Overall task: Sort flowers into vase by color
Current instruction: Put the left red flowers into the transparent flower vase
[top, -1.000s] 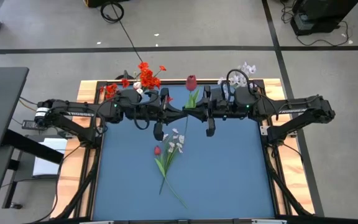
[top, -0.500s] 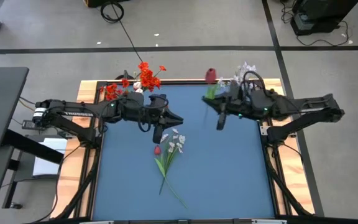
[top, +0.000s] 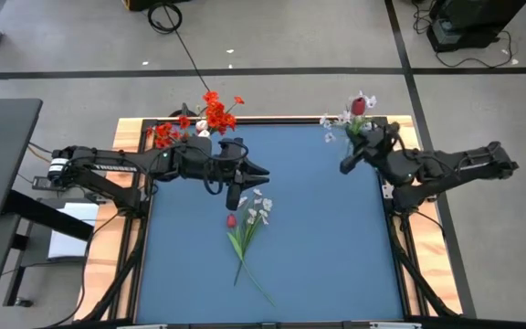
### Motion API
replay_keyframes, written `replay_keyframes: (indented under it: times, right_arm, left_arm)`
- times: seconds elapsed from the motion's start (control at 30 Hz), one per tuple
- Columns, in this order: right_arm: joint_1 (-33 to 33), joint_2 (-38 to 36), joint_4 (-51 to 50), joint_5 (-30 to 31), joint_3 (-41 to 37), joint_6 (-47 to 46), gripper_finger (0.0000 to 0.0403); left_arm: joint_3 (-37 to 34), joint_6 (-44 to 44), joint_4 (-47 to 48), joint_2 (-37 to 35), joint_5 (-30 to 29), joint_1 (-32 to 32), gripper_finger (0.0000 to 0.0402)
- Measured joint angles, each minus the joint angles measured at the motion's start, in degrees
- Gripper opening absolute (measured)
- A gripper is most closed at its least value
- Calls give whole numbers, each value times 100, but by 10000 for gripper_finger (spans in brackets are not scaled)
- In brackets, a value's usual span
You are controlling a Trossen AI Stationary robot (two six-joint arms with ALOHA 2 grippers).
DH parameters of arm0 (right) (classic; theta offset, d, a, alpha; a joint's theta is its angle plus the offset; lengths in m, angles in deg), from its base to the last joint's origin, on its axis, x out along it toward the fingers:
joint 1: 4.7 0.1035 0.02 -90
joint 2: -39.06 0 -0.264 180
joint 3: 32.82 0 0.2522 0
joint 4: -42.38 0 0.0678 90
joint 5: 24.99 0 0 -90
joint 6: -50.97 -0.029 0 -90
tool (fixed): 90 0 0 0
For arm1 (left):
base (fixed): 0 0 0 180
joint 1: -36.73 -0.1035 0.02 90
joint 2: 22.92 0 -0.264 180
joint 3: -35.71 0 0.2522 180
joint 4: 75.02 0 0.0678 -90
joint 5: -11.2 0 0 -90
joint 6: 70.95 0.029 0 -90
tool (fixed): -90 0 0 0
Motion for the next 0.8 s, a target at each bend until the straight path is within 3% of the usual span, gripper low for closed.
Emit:
replay_keyframes:
  times: [0.1, 0.17, 0.53, 0.8]
  right_arm:
    - [-174, -370, 577, 640, -514, 518, 16]
    - [-348, -643, 914, 714, -861, 709, 16]
    - [-1673, -1411, 3697, -294, -2239, 2255, 16]
    - [-2236, -1393, 3743, -802, -2249, 2292, 17]
  left_arm:
    - [0, 0, -1, 0, -22, -6, 105]
    - [0, 81, -1, 0, -41, -6, 105]
    - [0, 193, -77, 0, -193, -104, 105]
    - [0, -17, -91, 2, -192, -100, 105]
